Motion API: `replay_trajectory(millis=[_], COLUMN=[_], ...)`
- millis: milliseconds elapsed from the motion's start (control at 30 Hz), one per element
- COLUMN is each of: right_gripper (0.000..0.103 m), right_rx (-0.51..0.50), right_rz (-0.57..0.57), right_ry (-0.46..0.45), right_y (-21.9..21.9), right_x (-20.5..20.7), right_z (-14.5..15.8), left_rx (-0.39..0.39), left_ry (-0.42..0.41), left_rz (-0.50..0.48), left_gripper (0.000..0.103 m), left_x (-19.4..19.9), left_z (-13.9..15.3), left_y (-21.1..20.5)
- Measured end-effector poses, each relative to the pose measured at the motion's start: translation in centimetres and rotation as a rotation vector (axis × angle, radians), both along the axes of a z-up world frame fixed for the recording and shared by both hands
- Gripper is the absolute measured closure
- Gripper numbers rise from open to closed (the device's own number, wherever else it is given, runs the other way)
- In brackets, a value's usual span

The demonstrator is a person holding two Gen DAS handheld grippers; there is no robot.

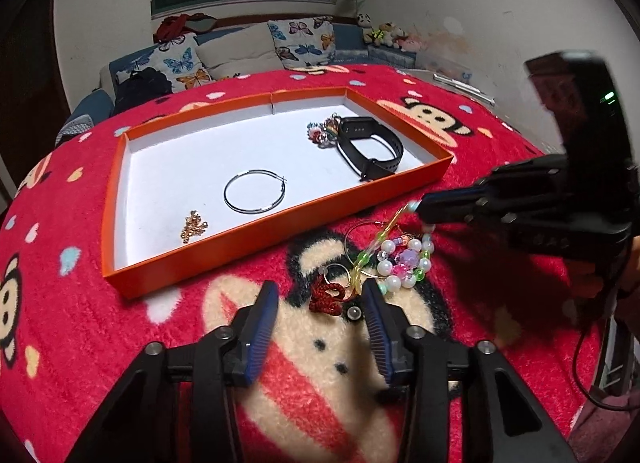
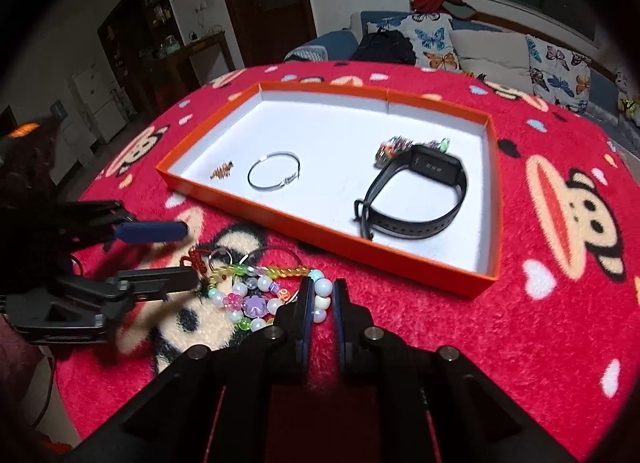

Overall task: Organize jewelry
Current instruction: 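Grasp the red beaded charm with the left tool while the right tool grasps the pearl-and-bead bracelet, then carry the red charm over the box with the left tool while the right tool lowers the bead bracelet inside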

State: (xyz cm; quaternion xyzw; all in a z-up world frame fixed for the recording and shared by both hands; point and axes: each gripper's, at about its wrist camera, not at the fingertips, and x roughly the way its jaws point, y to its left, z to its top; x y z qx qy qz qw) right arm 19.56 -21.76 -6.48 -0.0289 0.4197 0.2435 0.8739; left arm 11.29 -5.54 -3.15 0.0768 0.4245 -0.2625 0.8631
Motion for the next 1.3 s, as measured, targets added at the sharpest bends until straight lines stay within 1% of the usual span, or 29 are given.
replay_trajectory(millis=[67, 167, 200, 267, 433, 533, 667, 833, 1000, 1100, 1200, 1300], right_gripper=[0.092, 0.092, 0.092, 0.092, 0.092, 0.092, 0.092, 0.092, 0.092, 0.092, 0.092, 0.092], right_rx=[0.003, 0.007, 0.009, 0.012, 0.024, 0.028, 0.038, 0.051, 0.066, 0.075, 0.083, 0.082], right_rz=[-0.004, -0.008, -0.01, -0.012, -0.02, -0.023, -0.023, -0.02, -0.017, -0.018, -0.02, -0.016], right_ry=[-0.024, -0.052, -0.06, -0.076, -0.126, -0.149, -0.168, -0.204, -0.245, -0.271, -0.295, -0.305], right_y=[-0.3, -0.6, -0.7, -0.7, -0.9, -1.0, -1.0, -0.9, -0.5, -0.2, 0.0, 0.4], right_x=[-0.3, -0.6, -0.6, -0.7, -1.1, -1.2, -0.9, -0.1, 1.1, 1.9, 2.8, 3.3], right_z=[0.8, 1.9, 2.2, 2.8, 4.6, 5.5, 6.5, 8.1, 9.7, 10.7, 11.6, 11.9], left_rx=[0.006, 0.01, 0.009, 0.007, 0.004, -0.006, -0.043, -0.071, -0.072, -0.071, -0.066, -0.057], left_ry=[0.008, 0.009, 0.008, 0.005, -0.004, -0.017, -0.034, -0.079, -0.128, -0.142, -0.137, -0.115], left_rz=[-0.007, -0.017, -0.019, -0.025, -0.02, -0.01, 0.009, 0.036, 0.073, 0.097, 0.118, 0.139], left_gripper=[0.069, 0.076, 0.077, 0.084, 0.085, 0.085, 0.085, 0.085, 0.085, 0.085, 0.085, 0.085], left_x=[0.3, 0.6, 0.6, 0.6, 0.4, 0.0, -0.2, 0.5, 2.9, 4.7, 6.6, 8.7], left_z=[-0.4, -0.8, -0.9, -0.9, -0.6, 0.0, 1.9, 4.7, 7.2, 7.9, 7.9, 7.1], left_y=[-0.1, -0.2, -0.3, -0.3, -0.1, 0.3, 1.4, 2.7, 3.8, 4.4, 4.9, 5.2])
